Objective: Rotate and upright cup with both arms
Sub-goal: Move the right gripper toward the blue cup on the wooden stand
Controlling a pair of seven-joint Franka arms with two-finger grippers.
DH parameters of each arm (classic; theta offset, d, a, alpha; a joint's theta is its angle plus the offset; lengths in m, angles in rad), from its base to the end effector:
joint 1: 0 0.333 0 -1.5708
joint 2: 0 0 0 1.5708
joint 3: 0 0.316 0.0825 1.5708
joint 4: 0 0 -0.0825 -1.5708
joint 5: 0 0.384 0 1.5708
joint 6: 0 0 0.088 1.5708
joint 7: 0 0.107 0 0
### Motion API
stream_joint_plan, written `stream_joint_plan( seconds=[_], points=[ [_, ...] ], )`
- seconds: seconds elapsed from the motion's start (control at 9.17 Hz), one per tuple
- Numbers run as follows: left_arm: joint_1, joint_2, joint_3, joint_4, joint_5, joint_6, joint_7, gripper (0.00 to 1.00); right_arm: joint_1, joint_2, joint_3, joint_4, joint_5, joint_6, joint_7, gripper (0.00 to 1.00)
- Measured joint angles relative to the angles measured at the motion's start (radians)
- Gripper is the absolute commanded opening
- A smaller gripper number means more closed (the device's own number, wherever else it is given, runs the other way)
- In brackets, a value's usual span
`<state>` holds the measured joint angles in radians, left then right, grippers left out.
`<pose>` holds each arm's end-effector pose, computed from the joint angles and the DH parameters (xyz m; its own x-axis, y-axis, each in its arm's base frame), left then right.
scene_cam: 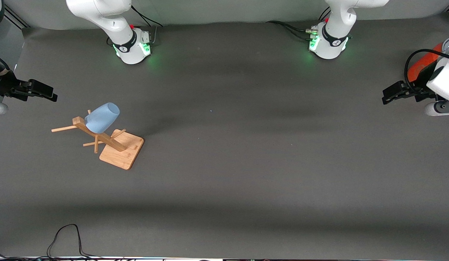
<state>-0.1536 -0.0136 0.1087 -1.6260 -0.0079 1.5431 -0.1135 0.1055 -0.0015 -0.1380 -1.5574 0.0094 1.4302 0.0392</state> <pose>0.5451 -0.0250 0.6037 0.9952 0.0683 -0.0699 0.0686 -0.9976 0.0014 0.5384 -0.0164 0.6201 0.9896 -0.0700 -0.1257 -0.0712 -0.9975 -0.0047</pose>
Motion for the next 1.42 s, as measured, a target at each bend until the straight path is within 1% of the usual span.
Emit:
stream_joint_plan(
  seconds=[0.33, 0.65, 0.87, 1.09, 1.42],
  points=[
    [0.0, 0.0, 0.0, 0.0, 0.008, 0.015, 0.0, 1.0, 0.004, -0.001, -0.001, 0.017, 0.002, 0.0, 0.0, 1.0],
    [-0.004, 0.0, -0.014, 0.0, 0.021, 0.018, 0.0, 1.0, 0.007, 0.001, -0.002, 0.046, 0.087, -0.004, 0.027, 1.0],
    [-0.005, 0.0, -0.026, 0.0, 0.034, 0.029, 0.001, 1.0, 0.021, 0.025, 0.001, 0.069, 0.106, -0.014, 0.083, 1.0],
    [-0.005, 0.0, -0.025, 0.0, 0.036, 0.032, 0.002, 1.0, 0.036, 0.056, 0.003, 0.081, 0.137, -0.023, 0.088, 1.0],
    [-0.004, 0.0, -0.023, 0.0, 0.037, 0.037, 0.002, 1.0, 0.08, 0.076, 0.007, 0.091, 0.154, -0.026, 0.087, 1.0]
  ],
)
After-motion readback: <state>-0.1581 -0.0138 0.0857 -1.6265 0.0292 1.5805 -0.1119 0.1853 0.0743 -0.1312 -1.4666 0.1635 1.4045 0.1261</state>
